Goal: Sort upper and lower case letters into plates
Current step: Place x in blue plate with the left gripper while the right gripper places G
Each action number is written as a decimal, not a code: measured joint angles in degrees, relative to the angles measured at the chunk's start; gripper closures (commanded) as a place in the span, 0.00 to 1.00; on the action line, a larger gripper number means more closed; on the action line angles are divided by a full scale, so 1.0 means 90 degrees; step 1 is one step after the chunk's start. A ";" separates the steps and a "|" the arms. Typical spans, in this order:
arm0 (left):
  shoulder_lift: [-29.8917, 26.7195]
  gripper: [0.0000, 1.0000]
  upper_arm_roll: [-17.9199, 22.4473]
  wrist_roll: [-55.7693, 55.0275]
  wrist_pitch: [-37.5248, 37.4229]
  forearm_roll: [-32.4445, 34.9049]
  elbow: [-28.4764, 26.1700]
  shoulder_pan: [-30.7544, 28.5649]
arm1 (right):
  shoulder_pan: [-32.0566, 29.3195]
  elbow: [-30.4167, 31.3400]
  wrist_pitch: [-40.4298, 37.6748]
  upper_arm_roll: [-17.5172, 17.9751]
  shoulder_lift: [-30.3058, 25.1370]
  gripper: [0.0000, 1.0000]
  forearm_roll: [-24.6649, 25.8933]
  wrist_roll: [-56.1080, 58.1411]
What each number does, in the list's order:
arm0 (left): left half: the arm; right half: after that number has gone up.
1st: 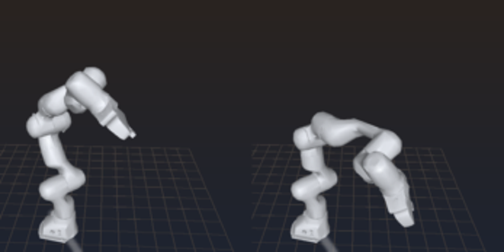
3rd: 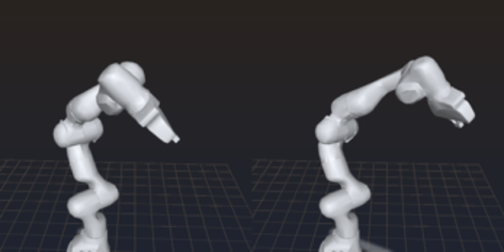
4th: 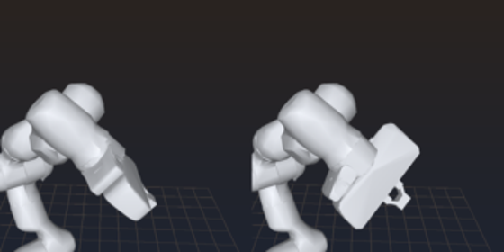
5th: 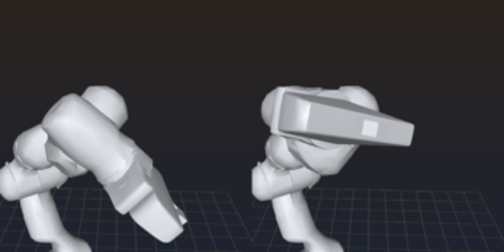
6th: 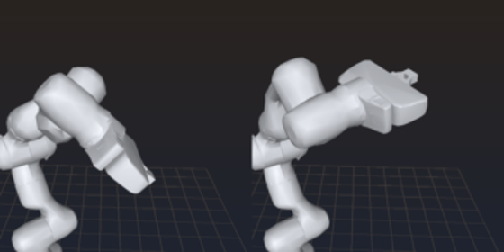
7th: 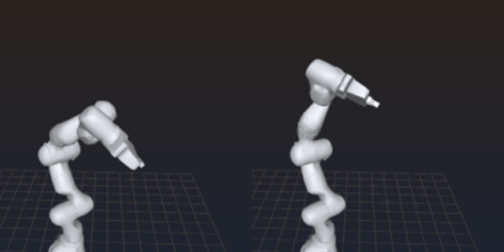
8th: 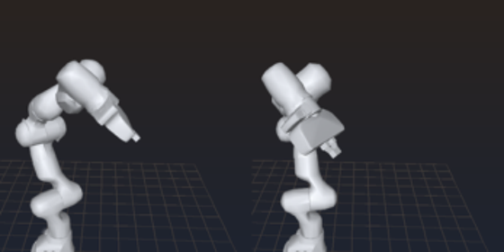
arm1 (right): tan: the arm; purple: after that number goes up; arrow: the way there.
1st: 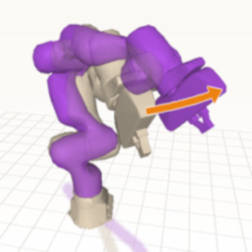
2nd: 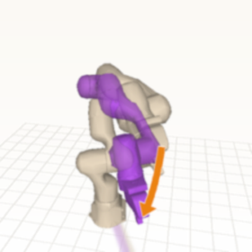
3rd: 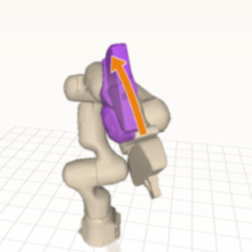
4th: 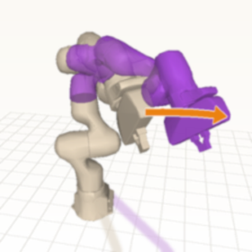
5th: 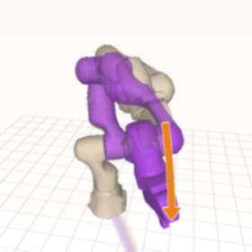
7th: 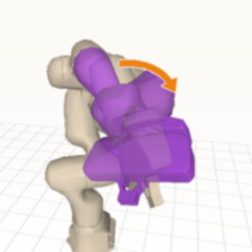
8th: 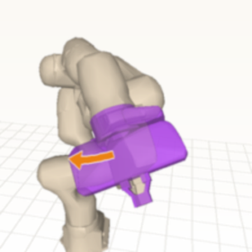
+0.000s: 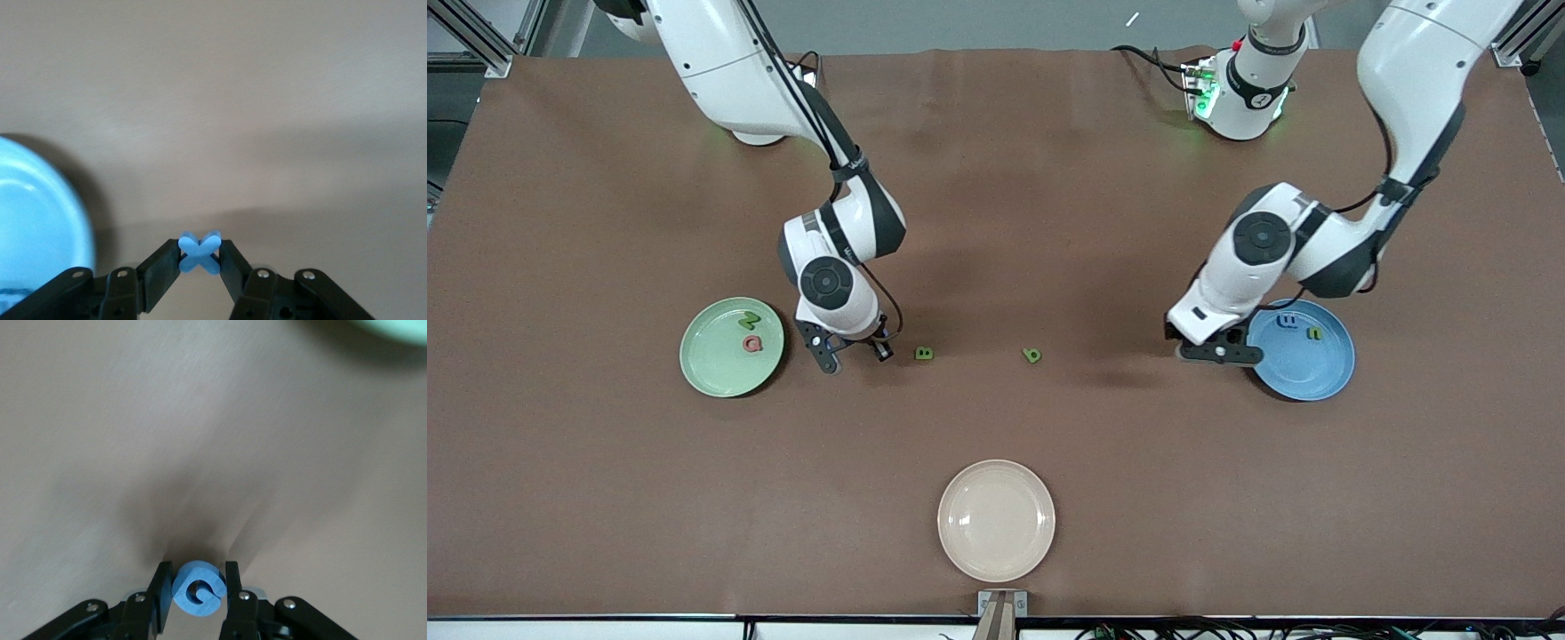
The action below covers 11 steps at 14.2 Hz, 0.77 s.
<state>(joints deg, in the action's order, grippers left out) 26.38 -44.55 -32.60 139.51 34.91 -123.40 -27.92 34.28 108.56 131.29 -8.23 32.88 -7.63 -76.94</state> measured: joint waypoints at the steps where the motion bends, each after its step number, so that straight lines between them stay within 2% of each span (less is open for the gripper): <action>1: -0.0026 0.99 -0.0094 0.0318 0.0001 0.0018 -0.0125 -0.0346 | -0.0187 -0.0031 -0.0266 -0.0019 -0.0107 1.00 0.0002 0.0315; 6: -0.0065 0.99 -0.0174 0.1709 0.0003 0.0043 -0.0436 -0.1331 | -0.1350 -0.0051 -0.1316 -0.0070 -0.0847 0.99 0.0033 0.2298; 9: -0.0059 0.99 -0.0172 0.2255 0.0003 0.0086 -0.0488 -0.1670 | -0.1977 0.0098 -0.1368 -0.0109 -0.0977 0.98 0.0479 0.3267; 11: 0.0015 0.99 -0.0172 0.2339 0.0004 0.0405 -0.0516 -0.1837 | -0.2349 0.0334 -0.1177 -0.0116 -0.0977 0.98 0.0624 0.3782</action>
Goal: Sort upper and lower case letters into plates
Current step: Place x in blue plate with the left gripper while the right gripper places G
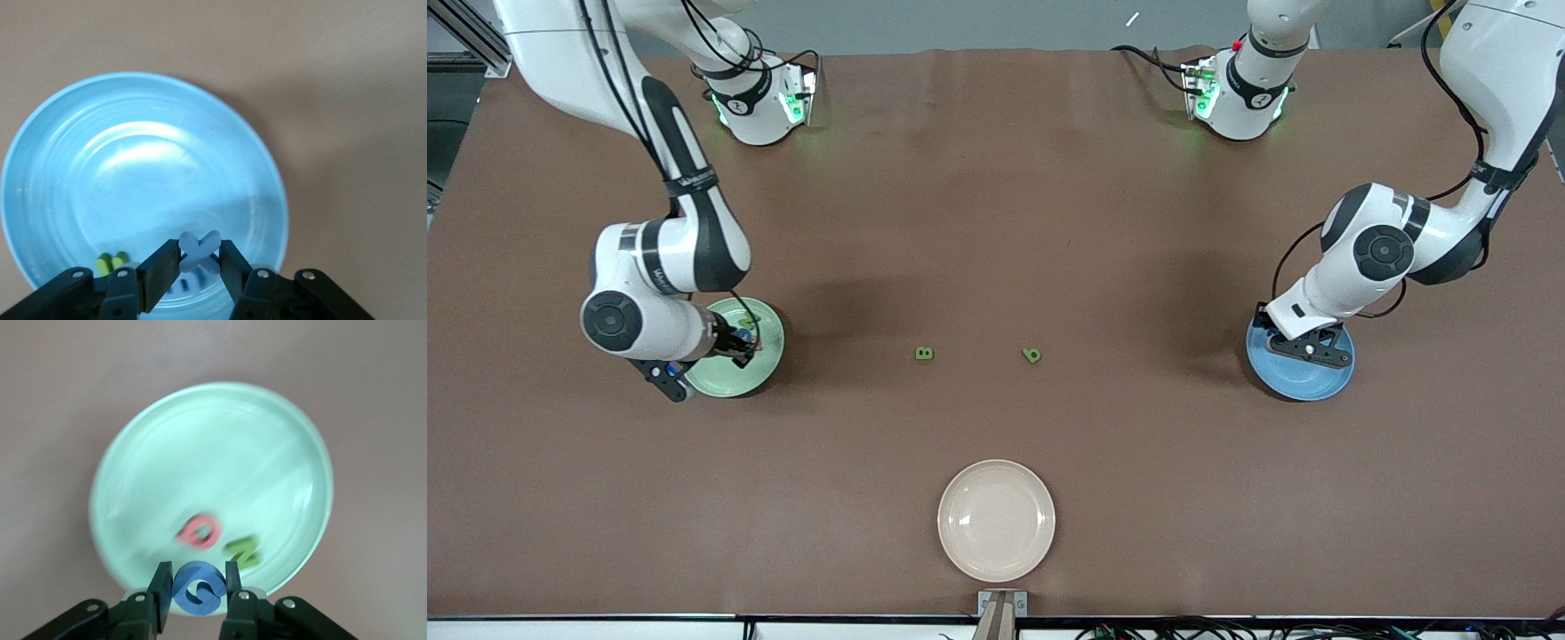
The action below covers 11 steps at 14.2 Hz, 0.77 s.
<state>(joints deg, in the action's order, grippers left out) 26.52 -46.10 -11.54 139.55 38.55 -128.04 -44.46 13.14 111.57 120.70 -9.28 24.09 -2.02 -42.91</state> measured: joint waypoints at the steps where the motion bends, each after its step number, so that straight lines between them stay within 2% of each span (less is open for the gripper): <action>1: 0.0082 0.98 0.0000 0.0000 0.0013 0.0150 0.0002 -0.0056 | -0.0141 0.0115 0.0130 -0.0002 0.0000 0.98 0.0007 0.0167; 4: 0.0437 0.98 0.0001 0.0000 0.0065 0.0436 0.0106 -0.0101 | -0.0285 0.0481 0.0648 0.0002 0.0000 0.98 0.0014 0.0310; 8: 0.0786 0.96 0.0000 0.0000 0.0079 0.0668 0.0315 -0.0097 | -0.0299 0.0635 0.0851 0.0030 -0.0001 0.98 0.0023 0.0330; 10: 0.0876 0.88 0.0000 0.0000 0.0080 0.0776 0.0384 -0.0097 | -0.0346 0.0732 0.1028 0.0027 -0.0001 0.98 0.0025 0.0412; 11: 0.0894 0.79 0.0000 0.0000 0.0080 0.0796 0.0400 -0.0097 | -0.0374 0.0812 0.1158 0.0025 -0.0001 0.98 0.0026 0.0494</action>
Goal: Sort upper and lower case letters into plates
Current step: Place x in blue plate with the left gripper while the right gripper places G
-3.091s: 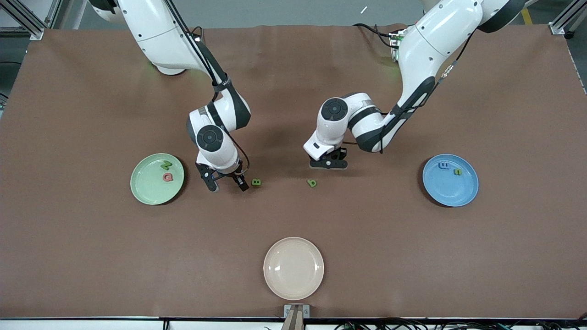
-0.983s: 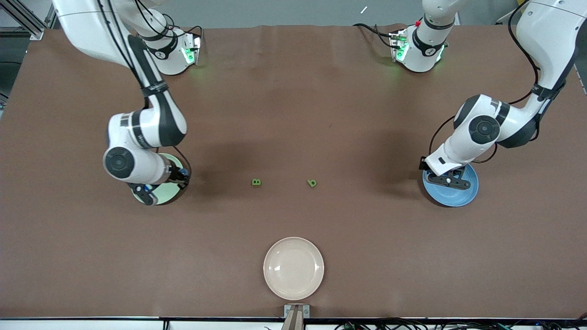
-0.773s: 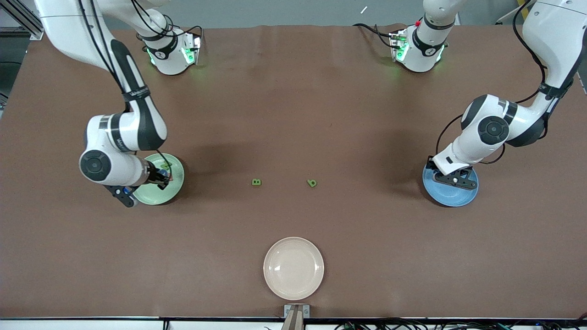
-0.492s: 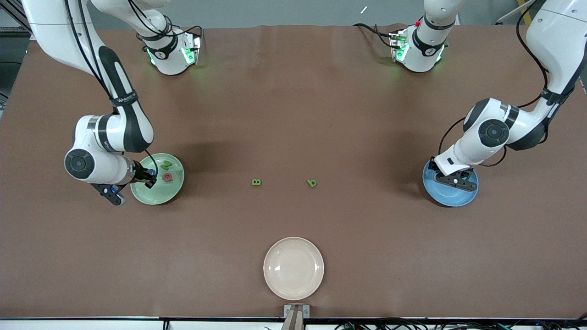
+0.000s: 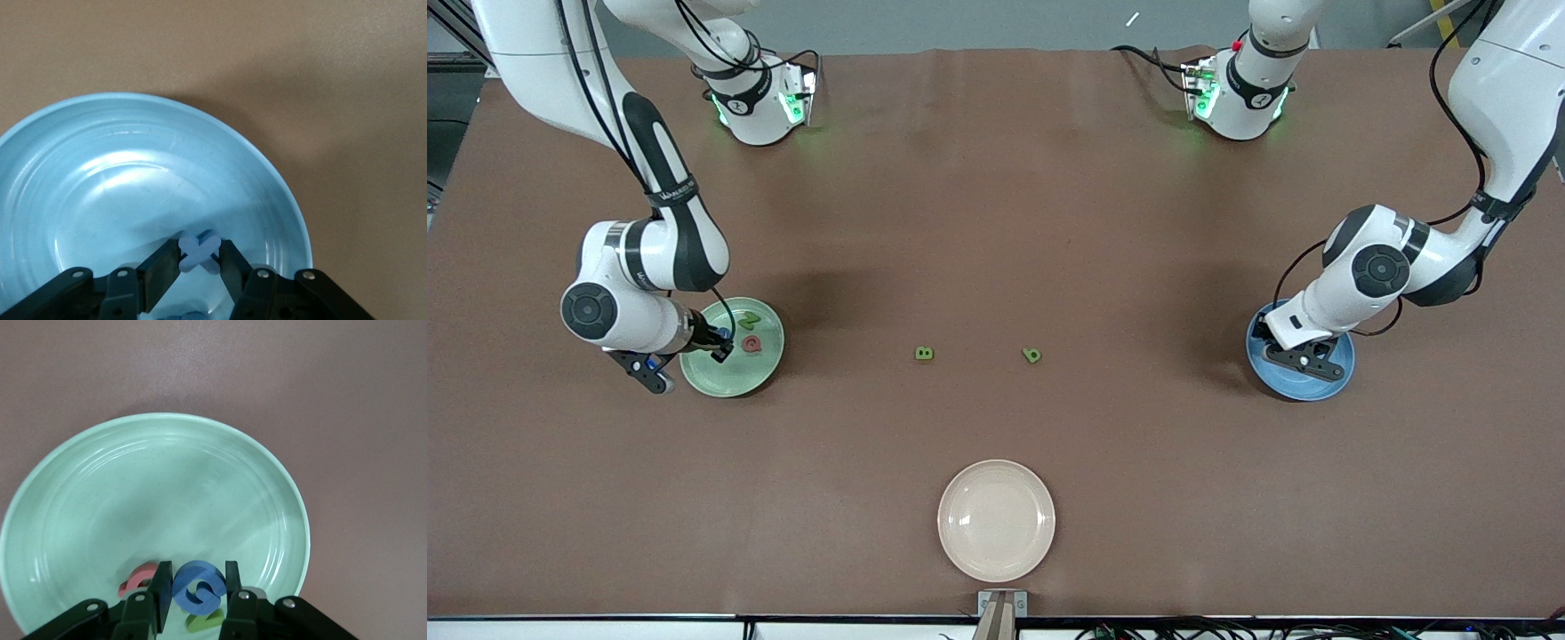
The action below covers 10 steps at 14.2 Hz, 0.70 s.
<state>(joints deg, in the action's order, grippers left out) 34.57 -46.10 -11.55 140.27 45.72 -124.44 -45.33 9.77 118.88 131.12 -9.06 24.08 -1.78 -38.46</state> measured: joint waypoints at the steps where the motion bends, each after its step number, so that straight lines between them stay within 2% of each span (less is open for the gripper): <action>1: 0.0004 0.65 0.0000 0.0000 0.0000 0.0006 0.0005 0.0000 | -0.0047 0.0079 0.0123 -0.0004 0.0000 0.98 0.0000 0.0103; 2: 0.0004 0.56 0.0000 0.0001 0.0000 0.0008 0.0008 0.0000 | -0.0111 0.0138 0.0212 -0.0005 0.0001 0.98 0.0001 0.0197; 3: 0.0004 0.35 0.0000 0.0001 -0.0005 0.0013 0.0014 0.0000 | -0.0172 0.0186 0.0297 -0.0006 0.0000 0.97 0.0001 0.0263; 7: -0.0002 0.32 0.0000 0.0007 -0.0104 0.0021 0.0052 -0.0009 | -0.0228 0.0366 0.0581 0.0000 0.0001 0.94 0.0002 0.0340; 8: -0.0014 0.27 -0.0001 0.0007 -0.0130 0.0022 0.0069 -0.0017 | -0.0228 0.0389 0.0594 0.0002 0.0002 0.86 0.0002 0.0340; 9: -0.0038 0.09 -0.0004 0.0010 -0.0188 0.0024 0.0086 -0.0033 | -0.0228 0.0402 0.0596 0.0002 0.0002 0.68 0.0002 0.0341; 10: -0.0079 0.00 -0.0022 0.0018 -0.0277 0.0024 0.0100 -0.0058 | -0.0228 0.0409 0.0596 0.0002 0.0002 0.31 0.0002 0.0341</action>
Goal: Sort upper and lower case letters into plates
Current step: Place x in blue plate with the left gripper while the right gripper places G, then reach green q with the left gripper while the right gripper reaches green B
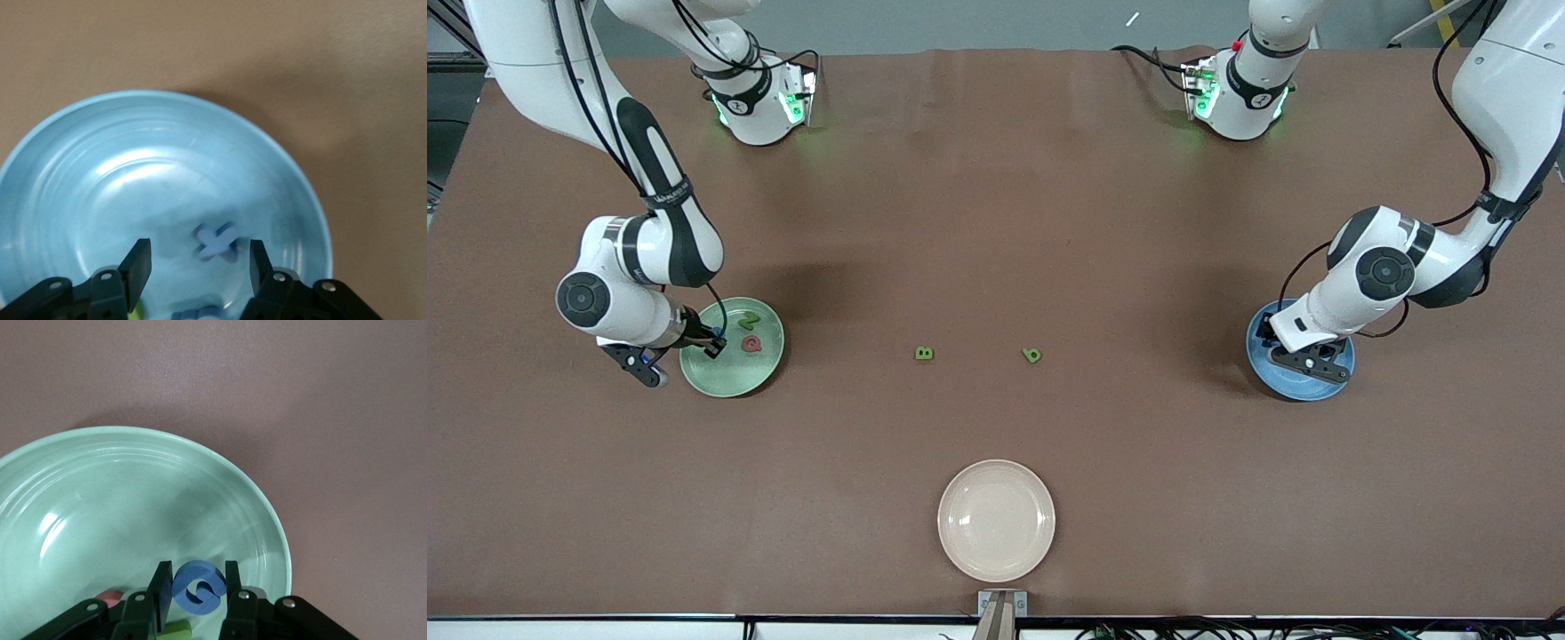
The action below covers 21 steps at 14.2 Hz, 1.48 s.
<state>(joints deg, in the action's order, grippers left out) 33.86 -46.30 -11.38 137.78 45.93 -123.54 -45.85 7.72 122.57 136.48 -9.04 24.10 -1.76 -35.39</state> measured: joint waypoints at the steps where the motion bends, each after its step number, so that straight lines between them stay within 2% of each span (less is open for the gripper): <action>1: -0.0059 0.00 -0.0057 0.0005 -0.0099 0.0000 0.0010 -0.0036 | 0.0000 0.0003 -0.0001 0.0000 0.0000 0.00 0.0000 0.0000; 3: -0.0224 0.00 -0.0428 0.0001 -0.0518 -0.0031 0.0022 -0.0179 | 0.0000 0.0005 -0.0009 0.0000 0.0000 0.00 0.0000 0.0002; 6: -0.0437 0.00 -0.1527 -0.0312 -0.1635 -0.0578 0.0198 -0.0503 | 0.0000 -0.0010 -0.0118 0.0000 0.0000 0.00 0.0000 0.0005; 8: -0.0500 0.00 -0.2099 -0.0861 -0.2068 -0.0898 0.0404 -0.0493 | 0.0001 -0.0157 -0.0471 0.0019 -0.0003 0.00 -0.0004 -0.0009; 11: -0.0456 0.00 -0.2310 -0.2018 -0.2126 -0.1217 0.0651 0.0142 | 0.0185 -0.0466 -0.0769 0.0167 -0.0016 0.00 -0.0025 -0.0620; 13: -0.0281 0.00 -0.2237 -0.3050 -0.2126 -0.1318 0.0930 0.0935 | 0.0613 -0.0654 -0.0832 0.0226 -0.0019 0.00 -0.0043 -0.1343; 15: -0.0057 0.00 -0.1847 -0.4046 -0.2124 -0.1325 0.1308 0.1952 | 0.1039 -0.0849 -0.0949 0.0247 -0.0023 0.00 -0.0277 -0.1935; 18: 0.0324 0.00 -0.0852 -0.5181 -0.2099 -0.1335 0.2031 0.3633 | 0.1602 -0.1045 -0.0968 0.0262 -0.0024 0.00 -0.0949 -0.2637; 21: 0.0783 0.00 0.0126 -0.6007 -0.2044 -0.1362 0.2832 0.4991 | 0.2216 -0.1170 -0.0812 0.0273 -0.0024 0.00 -0.1013 -0.3939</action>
<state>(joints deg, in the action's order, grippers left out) 40.91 -45.16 -65.45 119.39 33.67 -98.05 -0.94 27.66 112.04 129.17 -6.59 23.88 -10.89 -70.84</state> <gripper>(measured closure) 0.000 0.000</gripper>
